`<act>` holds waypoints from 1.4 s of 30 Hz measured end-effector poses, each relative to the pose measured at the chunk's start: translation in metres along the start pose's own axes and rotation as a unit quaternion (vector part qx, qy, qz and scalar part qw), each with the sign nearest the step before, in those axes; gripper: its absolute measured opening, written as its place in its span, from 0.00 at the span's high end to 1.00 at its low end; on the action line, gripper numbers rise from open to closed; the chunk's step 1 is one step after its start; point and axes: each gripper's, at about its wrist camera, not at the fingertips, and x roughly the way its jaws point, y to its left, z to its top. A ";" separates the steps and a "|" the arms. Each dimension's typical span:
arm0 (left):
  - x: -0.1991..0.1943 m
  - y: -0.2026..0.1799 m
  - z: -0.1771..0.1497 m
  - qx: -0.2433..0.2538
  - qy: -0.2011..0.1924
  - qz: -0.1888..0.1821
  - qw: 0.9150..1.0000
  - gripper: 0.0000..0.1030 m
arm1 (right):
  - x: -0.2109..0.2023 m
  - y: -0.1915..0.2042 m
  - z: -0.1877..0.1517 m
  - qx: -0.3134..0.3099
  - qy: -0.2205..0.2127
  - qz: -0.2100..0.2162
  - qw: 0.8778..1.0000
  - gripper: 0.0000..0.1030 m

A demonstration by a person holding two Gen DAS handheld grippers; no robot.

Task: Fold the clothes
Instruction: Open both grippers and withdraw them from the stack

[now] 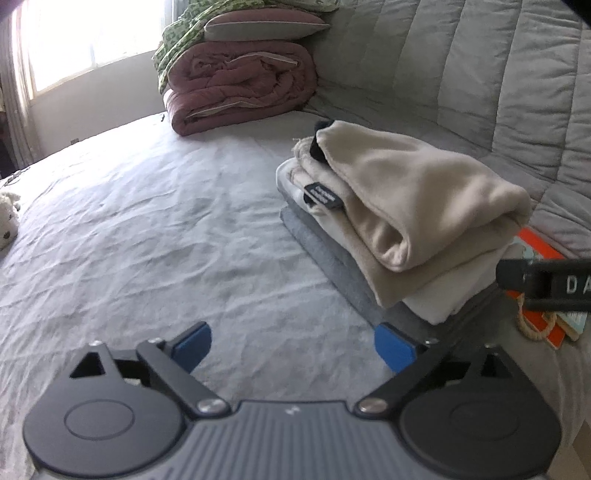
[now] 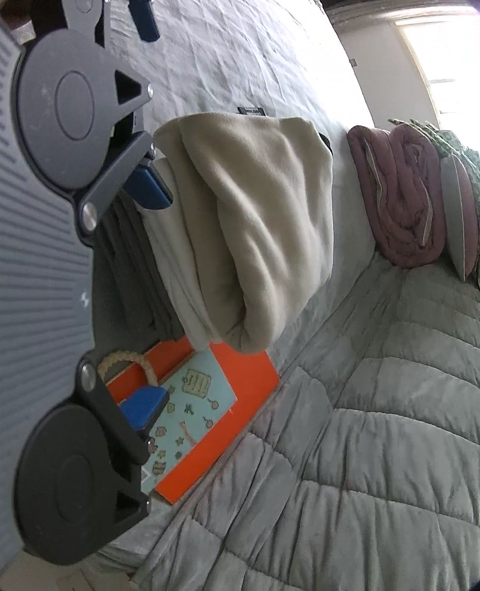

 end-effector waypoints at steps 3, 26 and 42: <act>0.001 -0.002 0.002 0.003 0.002 0.004 1.000 0.03 | 0.000 0.000 0.000 0.000 -0.001 -0.006 1.000 0.00; 0.000 -0.001 0.008 0.004 -0.001 0.023 1.000 0.01 | 0.004 0.006 0.000 -0.008 0.008 0.002 1.000 0.00; 0.000 -0.003 0.006 0.002 0.000 0.025 1.000 0.01 | 0.004 0.008 -0.001 -0.013 0.012 0.003 1.000 0.00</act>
